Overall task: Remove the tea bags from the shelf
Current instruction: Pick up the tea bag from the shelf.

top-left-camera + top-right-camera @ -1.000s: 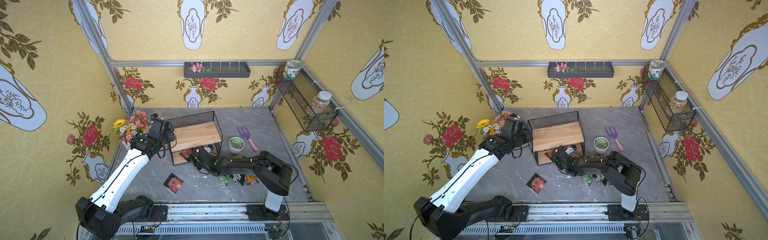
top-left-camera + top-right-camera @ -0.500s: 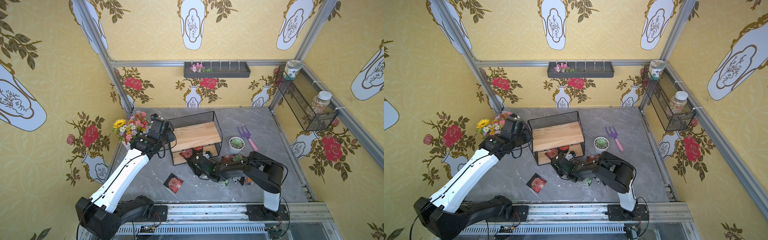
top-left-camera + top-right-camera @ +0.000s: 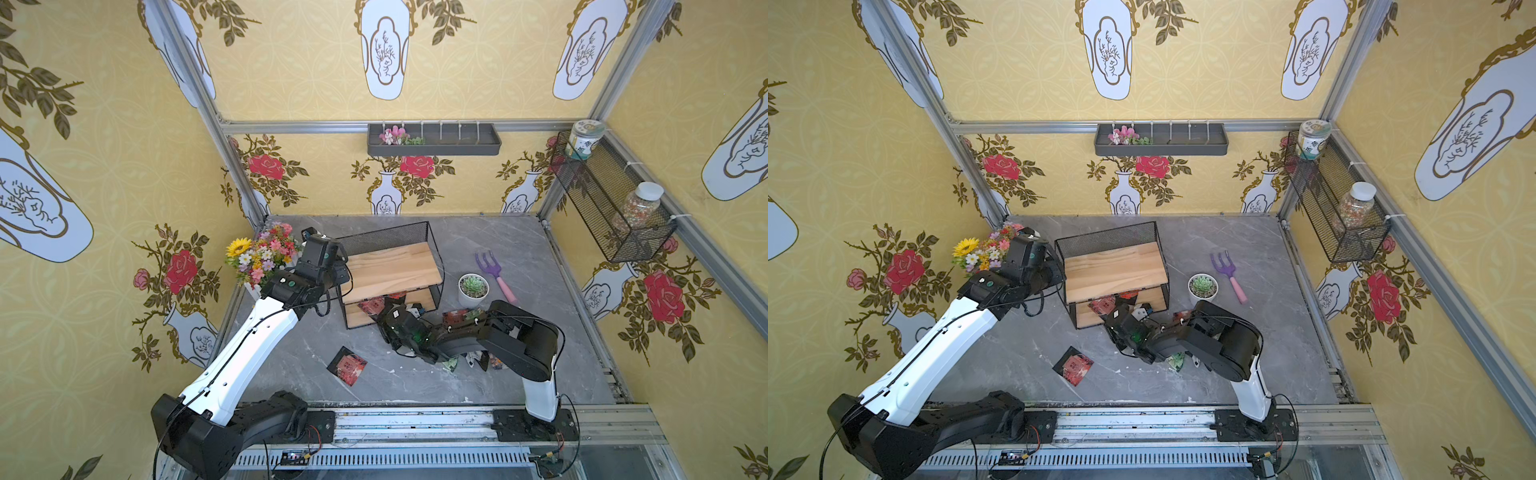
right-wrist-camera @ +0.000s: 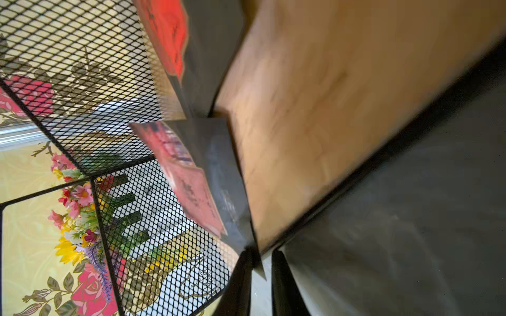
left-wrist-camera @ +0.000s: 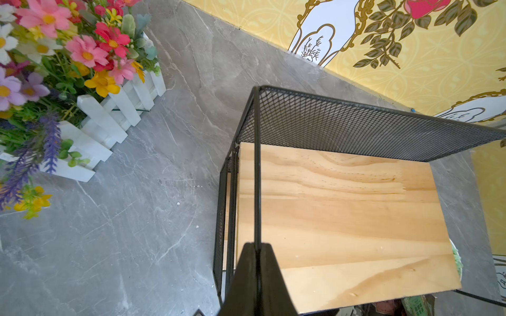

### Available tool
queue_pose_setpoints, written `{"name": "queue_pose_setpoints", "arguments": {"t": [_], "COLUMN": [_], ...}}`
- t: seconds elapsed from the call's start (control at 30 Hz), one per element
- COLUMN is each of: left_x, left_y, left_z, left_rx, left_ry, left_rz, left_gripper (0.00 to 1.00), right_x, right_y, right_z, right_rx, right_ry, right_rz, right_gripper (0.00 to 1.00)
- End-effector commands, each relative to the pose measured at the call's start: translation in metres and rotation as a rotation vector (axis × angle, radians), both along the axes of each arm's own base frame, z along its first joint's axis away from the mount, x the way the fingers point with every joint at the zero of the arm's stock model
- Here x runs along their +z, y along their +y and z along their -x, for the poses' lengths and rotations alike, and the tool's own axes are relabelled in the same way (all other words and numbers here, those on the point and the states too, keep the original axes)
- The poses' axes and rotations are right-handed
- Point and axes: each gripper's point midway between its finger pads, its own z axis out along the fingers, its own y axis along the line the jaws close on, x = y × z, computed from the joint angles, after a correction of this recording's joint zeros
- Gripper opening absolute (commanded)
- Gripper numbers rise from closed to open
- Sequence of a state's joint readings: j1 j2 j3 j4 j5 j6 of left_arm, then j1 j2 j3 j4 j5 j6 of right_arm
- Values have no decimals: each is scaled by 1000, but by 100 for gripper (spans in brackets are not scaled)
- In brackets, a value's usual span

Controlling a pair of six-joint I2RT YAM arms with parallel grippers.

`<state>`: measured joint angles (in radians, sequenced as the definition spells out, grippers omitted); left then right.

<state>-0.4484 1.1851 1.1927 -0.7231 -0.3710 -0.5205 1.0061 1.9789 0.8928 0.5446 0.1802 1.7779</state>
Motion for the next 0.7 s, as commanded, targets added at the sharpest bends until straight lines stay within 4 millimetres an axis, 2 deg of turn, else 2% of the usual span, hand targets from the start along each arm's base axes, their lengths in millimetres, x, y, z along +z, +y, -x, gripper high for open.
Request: {"name": "queue_pose_setpoints", "arguments": {"t": [0.0,0.23,0.5,0.67], "left_x": [8,8,9,8], "left_y": [-5,-5,-6,-6], "left_z": [-6,-6,-7,-7], "left_rx": [-17,-17,-18,-18], "left_ry": [-42,-42,-44,-43], "left_rz": [21,21,18,20], "left_gripper": [0,0,0,0], "right_x": [6,27,59,79], "right_y": [-5,0,6,13], "right_z": [-8,-10,4,25], "right_rx": [-48,-31,88,243], "right_ry": [-19,-56,-121,-196], "right_rz": [7,-5,-9,-76], "right_gripper": [13,0,0,0]}}
